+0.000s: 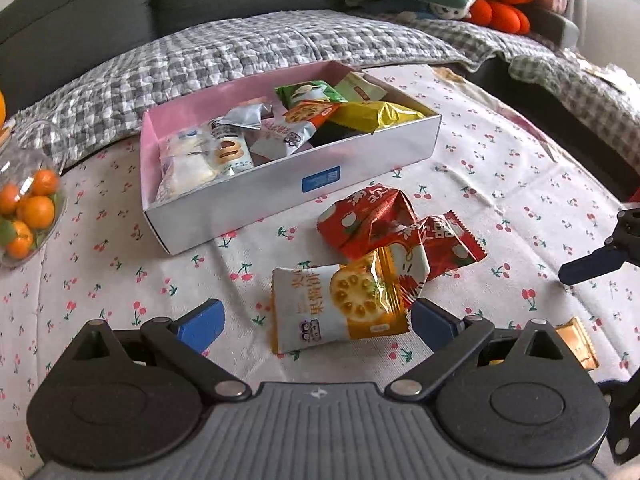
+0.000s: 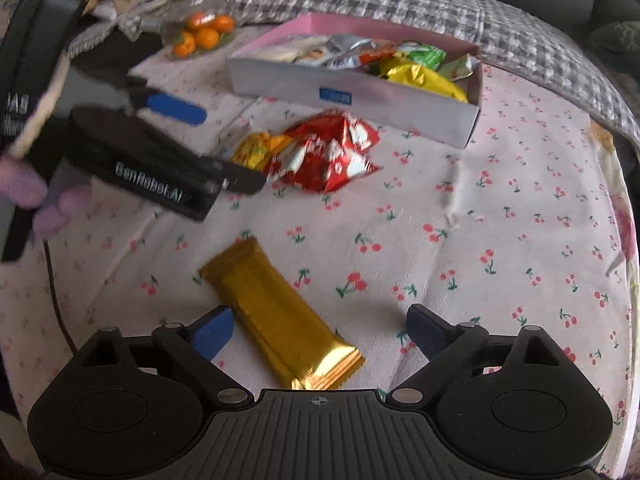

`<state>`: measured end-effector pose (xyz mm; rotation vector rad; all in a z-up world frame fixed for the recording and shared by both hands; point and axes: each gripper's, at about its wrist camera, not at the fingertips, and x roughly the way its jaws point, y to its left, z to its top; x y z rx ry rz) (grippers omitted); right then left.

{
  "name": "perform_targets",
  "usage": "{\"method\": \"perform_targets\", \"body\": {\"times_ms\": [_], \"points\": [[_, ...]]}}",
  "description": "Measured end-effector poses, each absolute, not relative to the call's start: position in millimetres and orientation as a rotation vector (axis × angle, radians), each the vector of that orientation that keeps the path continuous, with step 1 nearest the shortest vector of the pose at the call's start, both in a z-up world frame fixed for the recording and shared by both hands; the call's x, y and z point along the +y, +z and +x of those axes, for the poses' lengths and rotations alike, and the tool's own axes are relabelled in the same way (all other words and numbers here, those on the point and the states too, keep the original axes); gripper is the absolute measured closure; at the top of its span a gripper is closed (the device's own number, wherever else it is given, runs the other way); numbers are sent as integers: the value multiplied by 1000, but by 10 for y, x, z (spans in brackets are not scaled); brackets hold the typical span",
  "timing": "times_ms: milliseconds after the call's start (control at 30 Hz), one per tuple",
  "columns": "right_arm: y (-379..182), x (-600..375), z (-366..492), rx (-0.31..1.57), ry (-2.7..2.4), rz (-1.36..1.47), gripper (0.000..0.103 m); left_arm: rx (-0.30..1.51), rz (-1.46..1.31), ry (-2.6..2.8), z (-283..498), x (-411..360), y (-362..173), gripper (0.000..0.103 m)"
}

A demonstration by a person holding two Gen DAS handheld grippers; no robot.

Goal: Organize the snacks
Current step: 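Withdraw both tools from the box toward the remaining snacks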

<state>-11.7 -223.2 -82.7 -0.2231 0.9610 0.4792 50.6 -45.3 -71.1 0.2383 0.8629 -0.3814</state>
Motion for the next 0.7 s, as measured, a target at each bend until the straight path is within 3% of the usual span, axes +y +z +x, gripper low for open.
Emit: {"method": "perform_targets", "body": {"times_ms": [133,700], "points": [[-859,-2239,-161,925,472,-234,0,886,247,-383,523,-405,-741,6],[-877,-2262,-97,920,447,-193,0,959,167,-240,501,236,-744,7]]}}
